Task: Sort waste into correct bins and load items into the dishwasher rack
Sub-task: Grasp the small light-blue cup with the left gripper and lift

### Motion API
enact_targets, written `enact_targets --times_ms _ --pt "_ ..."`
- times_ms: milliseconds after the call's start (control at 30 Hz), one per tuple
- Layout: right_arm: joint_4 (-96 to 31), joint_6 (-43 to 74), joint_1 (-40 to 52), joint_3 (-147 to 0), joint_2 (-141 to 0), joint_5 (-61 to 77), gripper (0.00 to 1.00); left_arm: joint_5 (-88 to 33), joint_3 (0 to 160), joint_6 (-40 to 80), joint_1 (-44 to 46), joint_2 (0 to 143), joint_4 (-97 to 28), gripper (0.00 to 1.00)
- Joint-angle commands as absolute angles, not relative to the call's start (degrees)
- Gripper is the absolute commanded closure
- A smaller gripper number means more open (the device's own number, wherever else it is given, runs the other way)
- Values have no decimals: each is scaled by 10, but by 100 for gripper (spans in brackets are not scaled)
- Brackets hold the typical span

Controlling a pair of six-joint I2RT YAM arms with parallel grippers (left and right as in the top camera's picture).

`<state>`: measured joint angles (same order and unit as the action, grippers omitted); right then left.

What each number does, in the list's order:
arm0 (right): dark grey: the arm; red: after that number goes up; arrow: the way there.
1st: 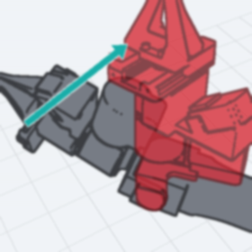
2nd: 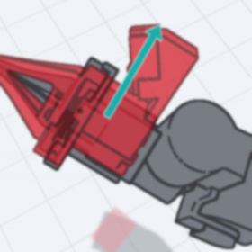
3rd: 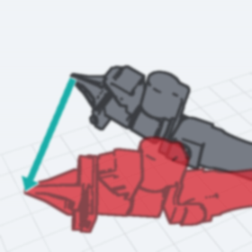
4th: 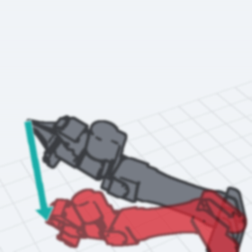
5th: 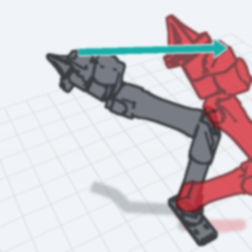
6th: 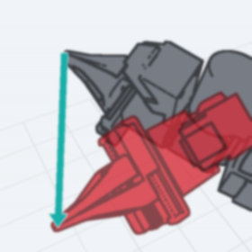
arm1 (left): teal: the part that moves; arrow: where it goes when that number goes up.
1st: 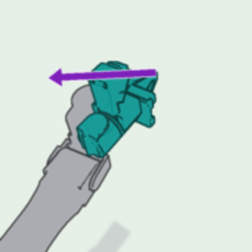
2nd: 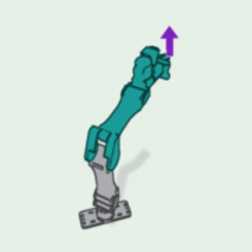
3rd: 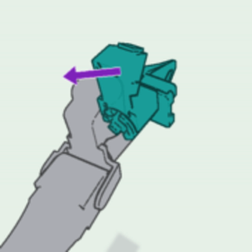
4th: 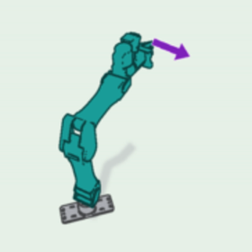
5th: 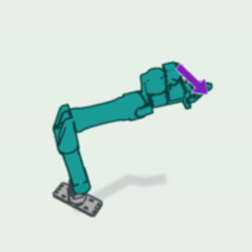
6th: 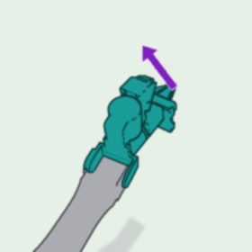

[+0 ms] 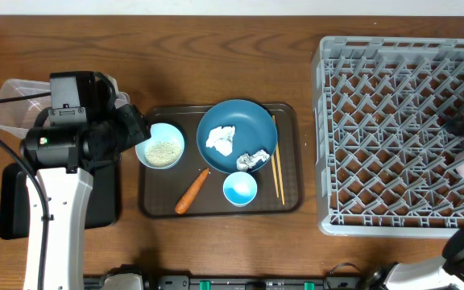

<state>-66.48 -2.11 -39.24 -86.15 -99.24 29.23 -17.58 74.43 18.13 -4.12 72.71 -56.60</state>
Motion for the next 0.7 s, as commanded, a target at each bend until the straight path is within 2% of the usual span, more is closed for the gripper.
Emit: enact_targets --times_ms 0,300,667 --pt "-686 -108 -315 -872 -961 373 23 -169 736 176 -36 730 -567 53" --pt "-716 -98 -124 -872 -943 250 22 -186 698 178 86 730 -582 53" --pt "-722 -96 -30 -872 -943 205 21 -185 622 209 227 790 -575 53"
